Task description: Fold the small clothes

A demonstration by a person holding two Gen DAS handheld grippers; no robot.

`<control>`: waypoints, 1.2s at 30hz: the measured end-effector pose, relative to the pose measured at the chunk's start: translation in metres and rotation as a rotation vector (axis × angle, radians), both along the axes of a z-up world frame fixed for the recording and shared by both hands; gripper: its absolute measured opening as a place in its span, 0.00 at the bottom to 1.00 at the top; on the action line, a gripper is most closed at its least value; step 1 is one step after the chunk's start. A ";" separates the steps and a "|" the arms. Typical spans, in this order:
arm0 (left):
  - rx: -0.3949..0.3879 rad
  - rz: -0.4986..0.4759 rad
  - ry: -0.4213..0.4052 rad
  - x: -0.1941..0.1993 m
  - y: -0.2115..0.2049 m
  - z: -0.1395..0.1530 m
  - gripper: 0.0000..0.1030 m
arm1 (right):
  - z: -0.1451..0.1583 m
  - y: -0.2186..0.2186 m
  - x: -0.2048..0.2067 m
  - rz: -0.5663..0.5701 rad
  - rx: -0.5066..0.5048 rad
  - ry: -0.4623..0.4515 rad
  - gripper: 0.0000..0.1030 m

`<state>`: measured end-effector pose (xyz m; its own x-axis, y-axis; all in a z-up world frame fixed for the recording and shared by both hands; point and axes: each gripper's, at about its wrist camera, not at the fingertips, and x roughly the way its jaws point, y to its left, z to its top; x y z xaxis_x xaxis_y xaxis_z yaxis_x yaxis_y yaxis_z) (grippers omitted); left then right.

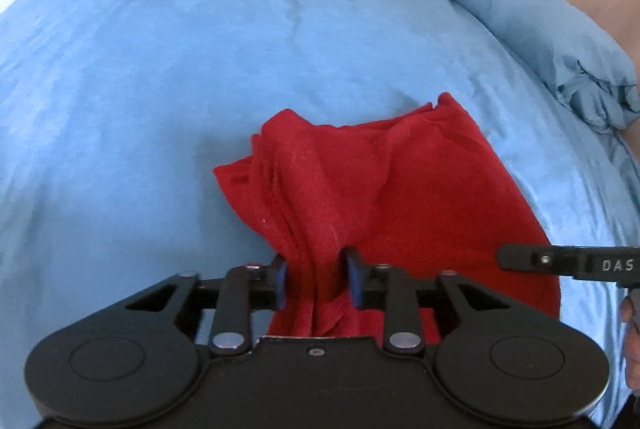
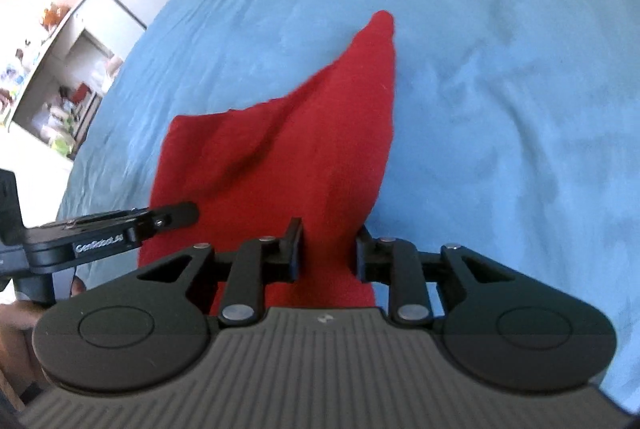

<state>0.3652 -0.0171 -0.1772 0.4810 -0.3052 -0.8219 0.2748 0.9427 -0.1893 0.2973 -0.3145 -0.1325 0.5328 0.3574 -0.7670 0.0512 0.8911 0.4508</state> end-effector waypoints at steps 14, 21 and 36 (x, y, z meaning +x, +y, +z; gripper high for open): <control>0.046 0.058 -0.218 -0.025 0.018 0.026 0.84 | -0.004 -0.019 -0.031 -0.047 0.004 -0.198 0.94; 0.042 0.111 -0.331 -0.090 0.024 0.111 0.98 | 0.075 -0.007 -0.072 -0.115 -0.104 -0.251 1.00; 0.164 0.190 -0.404 -0.279 0.016 0.230 1.00 | 0.226 0.048 -0.252 -0.133 -0.390 -0.267 1.00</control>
<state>0.0866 -0.0016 0.0526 0.8067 -0.0633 -0.5876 0.1160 0.9919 0.0524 0.0457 -0.2668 0.0931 0.7504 -0.0140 -0.6608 0.1041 0.9898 0.0973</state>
